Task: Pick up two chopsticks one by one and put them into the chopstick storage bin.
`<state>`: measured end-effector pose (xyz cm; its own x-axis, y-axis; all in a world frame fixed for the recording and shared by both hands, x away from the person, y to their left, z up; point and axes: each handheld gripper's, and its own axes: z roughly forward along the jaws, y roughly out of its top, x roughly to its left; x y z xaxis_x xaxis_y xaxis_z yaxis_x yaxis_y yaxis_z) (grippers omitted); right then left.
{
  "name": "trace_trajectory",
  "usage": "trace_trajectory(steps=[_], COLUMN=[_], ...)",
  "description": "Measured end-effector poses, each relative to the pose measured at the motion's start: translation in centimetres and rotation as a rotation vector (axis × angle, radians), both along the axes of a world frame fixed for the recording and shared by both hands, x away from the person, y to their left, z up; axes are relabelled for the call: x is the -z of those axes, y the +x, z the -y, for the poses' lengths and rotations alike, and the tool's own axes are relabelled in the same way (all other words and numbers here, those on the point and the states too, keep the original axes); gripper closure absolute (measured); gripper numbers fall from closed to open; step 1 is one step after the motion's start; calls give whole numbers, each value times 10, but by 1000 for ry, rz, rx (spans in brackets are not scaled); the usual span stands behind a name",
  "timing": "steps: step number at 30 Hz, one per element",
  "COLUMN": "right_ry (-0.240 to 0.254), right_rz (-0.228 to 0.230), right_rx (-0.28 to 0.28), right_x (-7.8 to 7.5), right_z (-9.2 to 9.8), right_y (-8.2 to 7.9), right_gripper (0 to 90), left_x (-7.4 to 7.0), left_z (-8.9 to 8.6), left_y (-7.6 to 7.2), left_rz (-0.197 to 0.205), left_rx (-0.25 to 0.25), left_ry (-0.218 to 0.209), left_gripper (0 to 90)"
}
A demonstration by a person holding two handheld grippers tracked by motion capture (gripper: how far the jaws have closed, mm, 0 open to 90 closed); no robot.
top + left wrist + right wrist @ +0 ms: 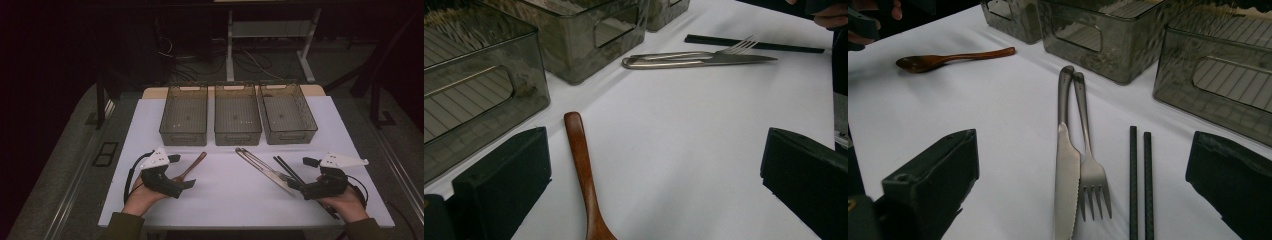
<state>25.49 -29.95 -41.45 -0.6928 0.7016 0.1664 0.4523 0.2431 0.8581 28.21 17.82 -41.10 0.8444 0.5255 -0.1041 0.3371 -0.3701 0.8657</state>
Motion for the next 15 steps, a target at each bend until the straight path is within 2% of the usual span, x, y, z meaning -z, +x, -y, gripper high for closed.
trace_trajectory(steps=[15], right_ry=[-3], right_rz=[0], right_rx=[15], right_x=[-2], right_z=[11], right_y=[3], right_gripper=[2], left_x=[-1], left_z=[0], left_y=[0], left_rz=[7], left_rx=[-10], left_ry=[-10], left_gripper=[0])
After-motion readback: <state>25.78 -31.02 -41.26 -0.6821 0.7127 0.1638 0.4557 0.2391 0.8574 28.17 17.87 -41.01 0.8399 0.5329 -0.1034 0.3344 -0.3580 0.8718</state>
